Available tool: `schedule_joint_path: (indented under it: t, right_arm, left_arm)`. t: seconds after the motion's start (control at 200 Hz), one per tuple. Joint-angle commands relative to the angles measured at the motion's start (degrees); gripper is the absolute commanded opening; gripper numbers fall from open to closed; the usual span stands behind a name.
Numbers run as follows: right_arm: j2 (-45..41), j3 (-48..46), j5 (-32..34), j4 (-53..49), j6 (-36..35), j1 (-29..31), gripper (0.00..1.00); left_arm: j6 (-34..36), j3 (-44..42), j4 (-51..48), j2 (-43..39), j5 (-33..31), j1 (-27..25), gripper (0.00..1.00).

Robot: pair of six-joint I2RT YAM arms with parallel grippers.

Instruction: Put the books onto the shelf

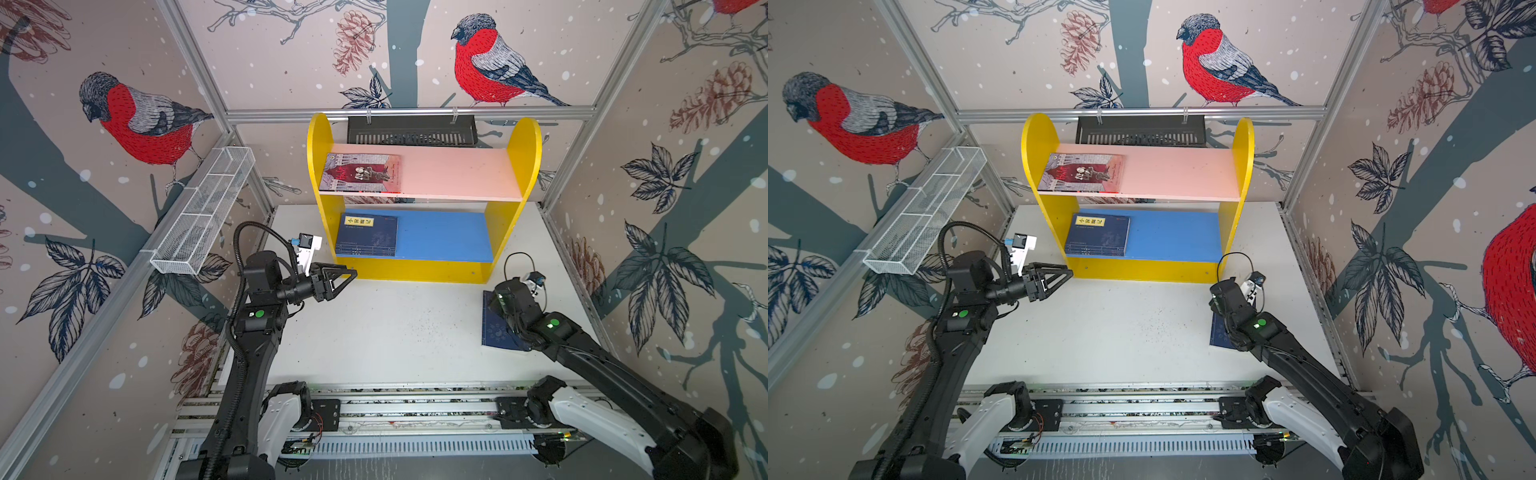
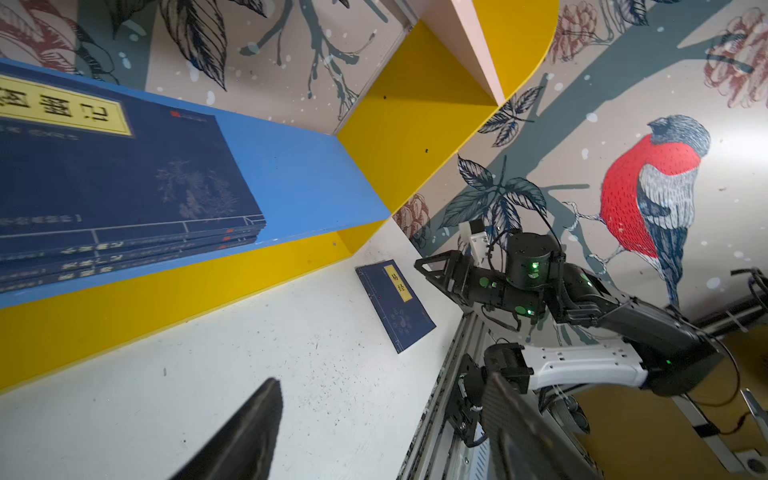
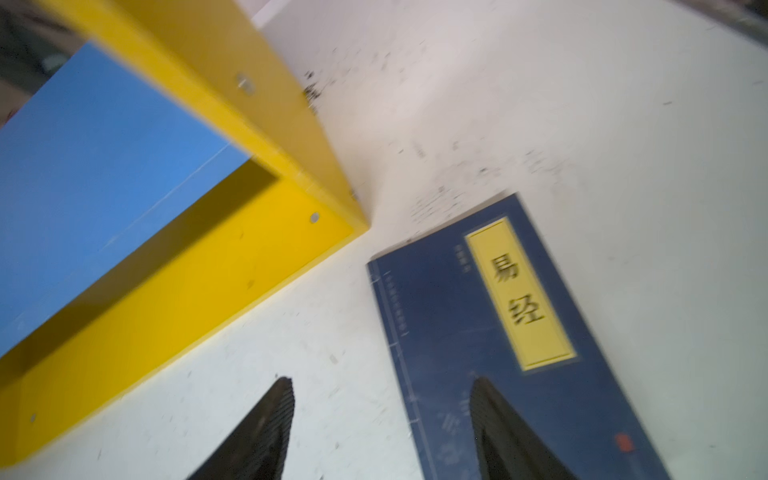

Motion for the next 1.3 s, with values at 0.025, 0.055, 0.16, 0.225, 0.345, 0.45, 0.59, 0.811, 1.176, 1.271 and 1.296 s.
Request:
schedule_joint_path:
  t: [0.025,0.055,0.16,0.225,0.345,0.45,0.59,0.811,1.176,1.271,1.296]
  right_arm:
    - [-3.2,-2.2,-2.6,0.8,-2.7,-6.9,0.73]
    - [-3.5,-3.0,-4.3,1.5,-3.2,-8.9,0.76]
    - [-3.5,-5.4,-12.4,4.7,-6.2,-16.4,0.77]
    - [-2.7,-5.5,-14.9,4.8,-8.0,-19.9,0.77]
    - [-0.6,-5.0,-16.0,4.3,-11.3,-23.8,0.78]
    - [1.5,-5.7,-18.3,6.1,-13.5,-27.2,0.78]
    - [3.7,-7.3,-20.6,8.9,-15.6,-30.6,0.78]
    - [9.6,-6.9,-24.1,9.8,-21.1,-35.0,0.78]
    - [19.4,-4.9,-33.4,12.6,-26.1,-35.5,0.77]
    - [20.4,-3.7,-35.9,12.4,-27.3,-35.4,0.77]
    - [20.9,-3.2,-36.5,12.2,-27.7,-35.3,0.77]
  left_arm:
    - [-2.1,0.2,-3.4,0.2,-7.5,-0.1,0.77]
    - [-2.5,-0.1,-3.5,0.4,-7.8,-0.1,0.77]
    - [-6.3,-2.3,-2.5,2.0,-6.2,-0.1,0.75]
    - [-9.3,-3.7,-1.2,2.9,-4.7,-0.1,0.73]
    - [-11.9,-5.4,1.1,3.4,-3.8,-0.1,0.73]
    - [-14.2,-7.2,4.8,4.0,-2.0,-0.2,0.73]
    - [-22.1,-11.6,13.4,4.6,0.4,-0.4,0.73]
    - [-24.5,-14.5,17.1,3.1,0.5,-0.4,0.74]
    - [-24.1,-16.1,17.6,2.7,-1.4,-0.6,0.74]
    - [-24.2,-16.1,17.8,3.1,-1.8,-0.6,0.74]
    - [-24.2,-16.2,17.8,3.2,-1.9,-0.6,0.74]
